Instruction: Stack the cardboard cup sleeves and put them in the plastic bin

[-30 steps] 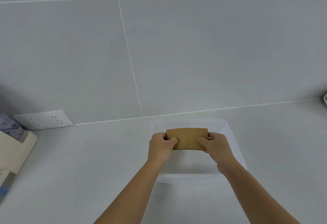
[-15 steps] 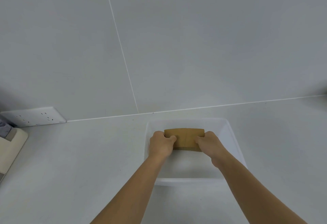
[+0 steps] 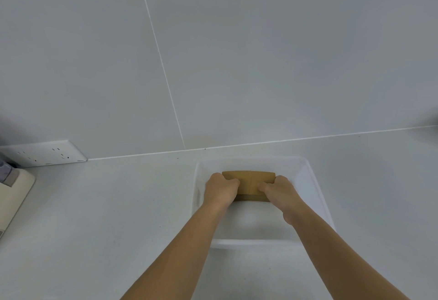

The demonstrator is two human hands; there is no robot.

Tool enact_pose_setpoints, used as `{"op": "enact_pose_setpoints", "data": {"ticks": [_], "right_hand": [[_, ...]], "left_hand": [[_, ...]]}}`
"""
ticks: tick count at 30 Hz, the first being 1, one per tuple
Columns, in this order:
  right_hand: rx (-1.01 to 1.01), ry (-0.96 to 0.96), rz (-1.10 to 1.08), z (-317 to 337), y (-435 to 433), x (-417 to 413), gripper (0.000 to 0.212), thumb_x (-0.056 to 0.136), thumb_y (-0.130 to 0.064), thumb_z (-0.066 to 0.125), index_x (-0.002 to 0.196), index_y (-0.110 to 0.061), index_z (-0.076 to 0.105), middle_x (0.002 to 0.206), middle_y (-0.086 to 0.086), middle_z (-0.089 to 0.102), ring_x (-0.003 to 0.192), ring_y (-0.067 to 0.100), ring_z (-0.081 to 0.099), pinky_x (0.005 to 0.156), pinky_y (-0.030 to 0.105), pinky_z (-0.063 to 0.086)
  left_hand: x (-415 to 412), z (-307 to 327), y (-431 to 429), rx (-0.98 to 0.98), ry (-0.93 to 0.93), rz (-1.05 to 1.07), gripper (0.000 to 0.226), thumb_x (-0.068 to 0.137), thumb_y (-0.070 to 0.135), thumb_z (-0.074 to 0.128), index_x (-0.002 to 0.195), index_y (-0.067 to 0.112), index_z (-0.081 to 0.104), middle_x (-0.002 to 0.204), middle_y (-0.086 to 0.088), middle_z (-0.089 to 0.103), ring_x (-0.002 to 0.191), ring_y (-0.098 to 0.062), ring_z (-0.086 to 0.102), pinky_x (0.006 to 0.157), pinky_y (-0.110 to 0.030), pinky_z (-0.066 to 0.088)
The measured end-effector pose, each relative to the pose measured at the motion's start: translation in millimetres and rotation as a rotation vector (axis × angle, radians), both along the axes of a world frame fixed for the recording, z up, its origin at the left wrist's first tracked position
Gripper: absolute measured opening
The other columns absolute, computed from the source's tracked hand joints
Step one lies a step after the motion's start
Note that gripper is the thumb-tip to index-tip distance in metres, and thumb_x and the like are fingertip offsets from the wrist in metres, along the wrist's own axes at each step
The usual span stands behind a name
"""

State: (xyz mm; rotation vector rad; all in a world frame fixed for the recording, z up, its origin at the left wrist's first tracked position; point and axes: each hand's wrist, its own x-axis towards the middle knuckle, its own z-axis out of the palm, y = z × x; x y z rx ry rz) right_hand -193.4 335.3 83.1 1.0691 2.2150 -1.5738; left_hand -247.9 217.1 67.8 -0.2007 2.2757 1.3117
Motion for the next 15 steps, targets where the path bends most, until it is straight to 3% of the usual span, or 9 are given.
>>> {"op": "enact_pose_setpoints", "data": {"ticks": [2, 5, 9, 11, 13, 15], "right_hand": [[0.001, 0.002, -0.005, 0.2, 0.4, -0.1, 0.015, 0.086, -0.013, 0.05, 0.096, -0.005, 0.043, 0.081, 0.004, 0.04, 0.069, 0.014, 0.038, 0.06, 0.027, 0.033], [-0.011, 0.012, -0.029, -1.3, 1.9, 0.1, 0.041, 0.085, -0.015, 0.051, 0.122, 0.0, 0.038, 0.078, -0.001, 0.041, 0.066, 0.01, 0.039, 0.053, 0.023, 0.033], [0.007, 0.017, -0.032, -1.9, 4.5, 1.7, 0.05, 0.086, -0.015, 0.05, 0.131, 0.0, 0.032, 0.078, -0.001, 0.042, 0.067, 0.01, 0.04, 0.055, 0.023, 0.035], [0.022, 0.026, -0.012, 2.0, 5.9, 3.0, 0.052, 0.087, -0.014, 0.048, 0.134, -0.001, 0.028, 0.094, 0.004, 0.051, 0.084, 0.015, 0.052, 0.069, 0.029, 0.046], [0.051, 0.048, -0.005, 9.7, 7.5, 6.0, 0.052, 0.089, -0.015, 0.047, 0.136, -0.002, 0.028, 0.121, 0.013, 0.051, 0.112, 0.026, 0.051, 0.092, 0.038, 0.045], [0.098, 0.069, 0.022, 13.3, 14.4, 8.0, 0.048, 0.089, -0.018, 0.049, 0.133, -0.004, 0.034, 0.12, 0.013, 0.05, 0.113, 0.029, 0.051, 0.093, 0.038, 0.043]], "left_hand": [[1.0, 1.8, 0.2, 0.008, -0.013, 0.003, 0.02, 0.08, 0.011, 0.05, 0.066, 0.013, 0.035, 0.065, 0.0, 0.036, 0.057, -0.014, 0.035, 0.05, -0.023, 0.027], [1.2, 3.0, -0.6, 0.022, -0.015, 0.007, 0.025, 0.08, 0.011, 0.05, 0.064, 0.013, 0.032, 0.063, 0.0, 0.033, 0.057, -0.014, 0.033, 0.051, -0.024, 0.026], [1.3, 5.2, -4.2, 0.028, -0.015, 0.014, 0.029, 0.082, 0.011, 0.049, 0.062, 0.014, 0.028, 0.062, 0.001, 0.029, 0.056, -0.014, 0.029, 0.05, -0.024, 0.024], [1.9, 6.1, -6.3, 0.027, 0.006, 0.016, 0.027, 0.083, 0.013, 0.048, 0.065, 0.017, 0.028, 0.064, 0.004, 0.028, 0.059, -0.013, 0.031, 0.052, -0.023, 0.026], [3.3, 9.3, -10.2, 0.04, 0.005, 0.017, 0.018, 0.086, 0.017, 0.048, 0.077, 0.02, 0.033, 0.069, 0.01, 0.029, 0.07, -0.012, 0.038, 0.057, -0.023, 0.031], [2.3, 14.9, -13.4, 0.053, 0.024, -0.02, 0.024, 0.087, 0.019, 0.048, 0.072, 0.025, 0.031, 0.071, 0.012, 0.028, 0.067, -0.007, 0.036, 0.057, -0.021, 0.029]]}}
